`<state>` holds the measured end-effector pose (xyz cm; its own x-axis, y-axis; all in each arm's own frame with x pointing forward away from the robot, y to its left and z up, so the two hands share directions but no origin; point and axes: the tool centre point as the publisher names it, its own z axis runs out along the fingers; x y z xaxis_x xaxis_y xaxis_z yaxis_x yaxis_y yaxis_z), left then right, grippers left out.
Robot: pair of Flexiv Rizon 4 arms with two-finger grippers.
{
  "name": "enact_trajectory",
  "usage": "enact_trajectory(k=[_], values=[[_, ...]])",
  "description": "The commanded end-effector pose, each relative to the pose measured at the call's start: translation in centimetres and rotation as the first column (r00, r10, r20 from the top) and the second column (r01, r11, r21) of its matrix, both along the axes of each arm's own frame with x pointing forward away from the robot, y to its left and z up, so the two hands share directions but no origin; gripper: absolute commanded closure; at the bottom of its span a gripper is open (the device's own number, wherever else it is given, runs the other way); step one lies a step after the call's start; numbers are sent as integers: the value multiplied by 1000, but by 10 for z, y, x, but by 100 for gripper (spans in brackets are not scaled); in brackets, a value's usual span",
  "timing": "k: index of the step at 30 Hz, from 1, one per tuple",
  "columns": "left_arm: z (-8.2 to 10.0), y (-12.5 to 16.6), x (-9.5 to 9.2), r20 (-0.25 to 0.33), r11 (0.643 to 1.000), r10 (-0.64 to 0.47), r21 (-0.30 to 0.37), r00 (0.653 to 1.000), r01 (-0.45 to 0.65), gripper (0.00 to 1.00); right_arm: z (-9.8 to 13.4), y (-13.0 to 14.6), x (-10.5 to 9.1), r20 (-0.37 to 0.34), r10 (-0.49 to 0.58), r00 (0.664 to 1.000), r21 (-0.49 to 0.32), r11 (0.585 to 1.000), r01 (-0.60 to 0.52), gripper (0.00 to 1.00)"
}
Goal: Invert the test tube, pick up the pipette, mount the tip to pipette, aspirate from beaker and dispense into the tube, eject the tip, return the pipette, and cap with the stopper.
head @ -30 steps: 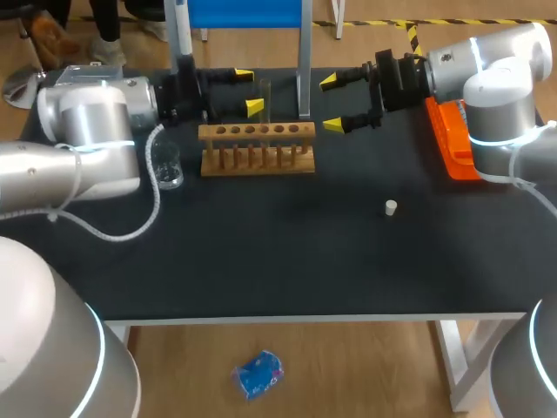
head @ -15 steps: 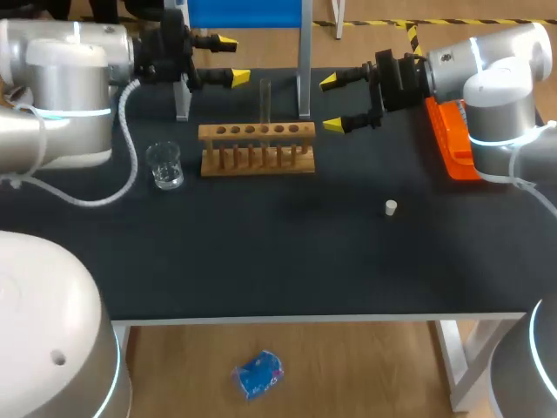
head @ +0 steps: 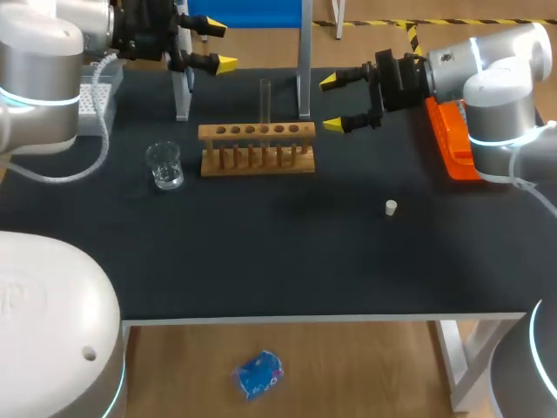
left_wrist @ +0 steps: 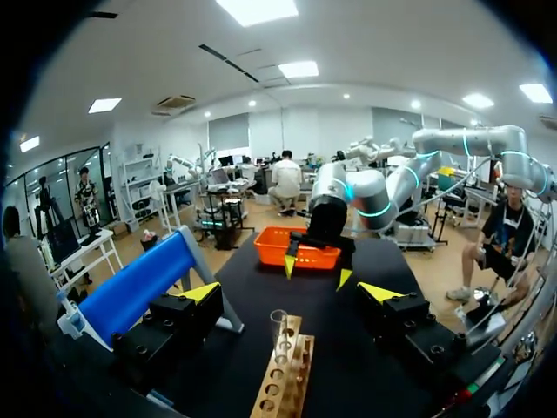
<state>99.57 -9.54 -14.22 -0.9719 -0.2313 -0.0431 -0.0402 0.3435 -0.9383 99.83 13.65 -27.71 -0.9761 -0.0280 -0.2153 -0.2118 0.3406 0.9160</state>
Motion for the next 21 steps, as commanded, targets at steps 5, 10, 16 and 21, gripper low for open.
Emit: enact_trajectory(k=[5, 10, 16, 21], values=[[2, 0, 1, -8, 1000, -4, 14, 1000, 4, 0, 0, 0, 0, 0, 1, 1000, -1, 1000, -1, 0], [-1, 6, 2, -21, 1000, 17, 11, 1000, -16, 0, 0, 0, 0, 0, 1, 1000, -1, 1000, -1, 0], [-6, 43, 7, -21, 988, 151, 19, 988, -150, 0, 0, 0, 0, 0, 1, 1000, -1, 1000, -1, 0], [-8, 81, 10, -30, 966, 259, 0, 966, -259, 0, 0, 0, 0, 0, 1, 1000, -1, 1000, -1, 0]])
